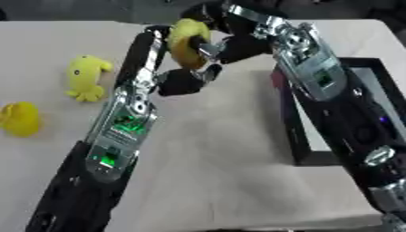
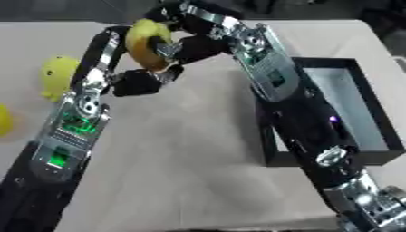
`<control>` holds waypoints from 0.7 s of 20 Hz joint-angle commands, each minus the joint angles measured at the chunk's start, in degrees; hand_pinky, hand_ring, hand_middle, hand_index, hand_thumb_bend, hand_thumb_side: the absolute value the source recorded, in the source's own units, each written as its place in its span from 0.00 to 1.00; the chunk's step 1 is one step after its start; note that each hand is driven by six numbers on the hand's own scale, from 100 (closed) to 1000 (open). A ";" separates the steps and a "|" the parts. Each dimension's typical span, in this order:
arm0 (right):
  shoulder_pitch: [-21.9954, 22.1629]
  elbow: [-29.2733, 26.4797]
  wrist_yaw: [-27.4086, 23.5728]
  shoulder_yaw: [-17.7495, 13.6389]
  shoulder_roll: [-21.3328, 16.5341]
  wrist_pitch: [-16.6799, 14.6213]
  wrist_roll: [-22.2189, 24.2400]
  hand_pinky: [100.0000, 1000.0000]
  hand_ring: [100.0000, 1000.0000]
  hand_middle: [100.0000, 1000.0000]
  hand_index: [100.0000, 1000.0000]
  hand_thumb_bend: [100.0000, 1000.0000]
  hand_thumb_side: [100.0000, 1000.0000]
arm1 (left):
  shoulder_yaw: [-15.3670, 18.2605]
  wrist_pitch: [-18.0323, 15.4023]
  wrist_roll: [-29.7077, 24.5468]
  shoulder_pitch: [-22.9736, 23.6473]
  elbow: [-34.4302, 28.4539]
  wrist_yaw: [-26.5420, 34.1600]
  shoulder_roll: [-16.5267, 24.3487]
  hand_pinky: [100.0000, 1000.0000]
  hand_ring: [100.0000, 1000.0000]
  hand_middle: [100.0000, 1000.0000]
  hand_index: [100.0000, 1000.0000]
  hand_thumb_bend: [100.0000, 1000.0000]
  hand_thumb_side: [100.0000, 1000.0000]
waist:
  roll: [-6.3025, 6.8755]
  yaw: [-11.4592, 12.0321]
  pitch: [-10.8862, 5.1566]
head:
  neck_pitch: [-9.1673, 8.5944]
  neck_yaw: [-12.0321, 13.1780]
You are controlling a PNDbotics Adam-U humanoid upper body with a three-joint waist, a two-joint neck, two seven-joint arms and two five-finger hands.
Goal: Pick up the objects with one hand, pass them to the other hand, and then place them into the box on the other side of the table.
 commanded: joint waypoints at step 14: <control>3.16 -5.15 -4.10 -4.10 -6.87 1.90 -3.73 0.98 1.00 0.90 0.46 0.00 0.11 | 3.03 2.31 2.39 2.88 -2.43 4.14 7.24 0.86 0.70 0.63 0.93 0.49 0.15 | 0.62 -1.07 -1.93 | -0.24 -4.07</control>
